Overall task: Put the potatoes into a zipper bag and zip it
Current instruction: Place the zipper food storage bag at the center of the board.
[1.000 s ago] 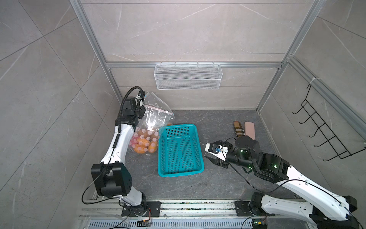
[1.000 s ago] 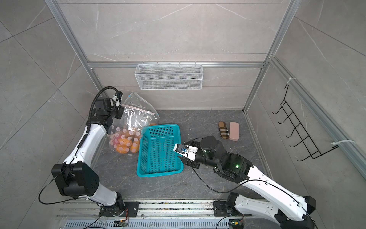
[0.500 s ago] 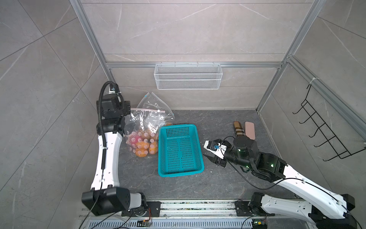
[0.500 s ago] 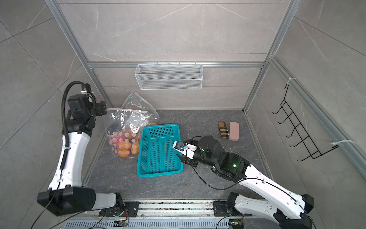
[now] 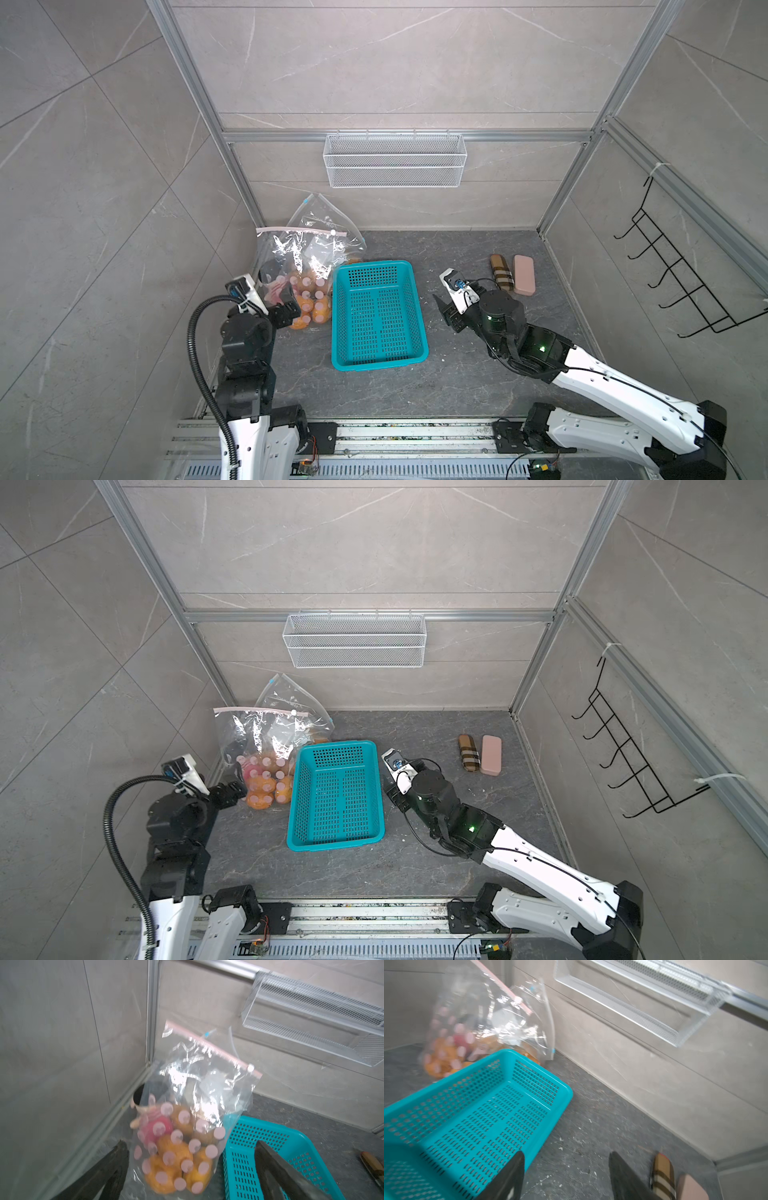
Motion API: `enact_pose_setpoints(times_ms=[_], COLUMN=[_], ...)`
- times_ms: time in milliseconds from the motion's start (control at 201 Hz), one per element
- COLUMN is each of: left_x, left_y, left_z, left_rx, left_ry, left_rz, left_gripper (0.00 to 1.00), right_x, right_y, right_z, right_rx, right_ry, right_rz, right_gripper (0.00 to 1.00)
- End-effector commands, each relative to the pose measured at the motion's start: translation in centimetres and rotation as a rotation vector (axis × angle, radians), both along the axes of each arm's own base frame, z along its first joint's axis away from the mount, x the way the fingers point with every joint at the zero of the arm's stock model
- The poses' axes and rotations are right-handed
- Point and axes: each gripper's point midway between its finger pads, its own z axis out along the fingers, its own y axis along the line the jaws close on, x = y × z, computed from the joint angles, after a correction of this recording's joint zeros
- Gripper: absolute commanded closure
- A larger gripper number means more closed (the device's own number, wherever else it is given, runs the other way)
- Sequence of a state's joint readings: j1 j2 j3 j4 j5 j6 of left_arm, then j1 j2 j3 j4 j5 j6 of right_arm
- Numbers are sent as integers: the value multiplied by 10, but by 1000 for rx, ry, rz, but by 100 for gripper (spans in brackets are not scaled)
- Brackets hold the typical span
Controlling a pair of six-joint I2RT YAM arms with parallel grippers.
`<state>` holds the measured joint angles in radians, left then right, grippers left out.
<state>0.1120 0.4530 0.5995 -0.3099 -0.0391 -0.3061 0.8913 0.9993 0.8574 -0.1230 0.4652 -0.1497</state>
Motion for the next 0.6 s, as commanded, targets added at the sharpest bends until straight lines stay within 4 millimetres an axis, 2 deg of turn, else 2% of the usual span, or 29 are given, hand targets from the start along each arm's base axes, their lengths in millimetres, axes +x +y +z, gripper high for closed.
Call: enact_pose_setpoints(times_ms=[0, 35, 80, 169, 309, 448, 592], left_x=[-10, -15, -20, -19, -2, 17, 36], left_y=[1, 6, 10, 25, 43, 47, 58], left_z=[-37, -47, -49, -64, -107, -97, -129], left_rx=[-188, -191, -183, -135, -79, 61, 267], left_ry=[-57, -72, -110, -143, -77, -67, 49], left_rz=[60, 96, 119, 194, 283, 267, 275], left_gripper=[0, 0, 0, 0, 0, 0, 0], right_x=[13, 15, 16, 21, 31, 46, 60], right_y=[-51, -64, -79, -107, -139, -170, -205], right_z=[-15, -28, -42, -69, -95, -115, -141], right_rx=[120, 124, 121, 90, 44, 42, 127], right_ry=[-68, -70, -64, -76, -98, -90, -63], right_rz=[-274, -328, -385, -506, -628, -709, -797], right_gripper=[34, 33, 32, 31, 30, 29, 29])
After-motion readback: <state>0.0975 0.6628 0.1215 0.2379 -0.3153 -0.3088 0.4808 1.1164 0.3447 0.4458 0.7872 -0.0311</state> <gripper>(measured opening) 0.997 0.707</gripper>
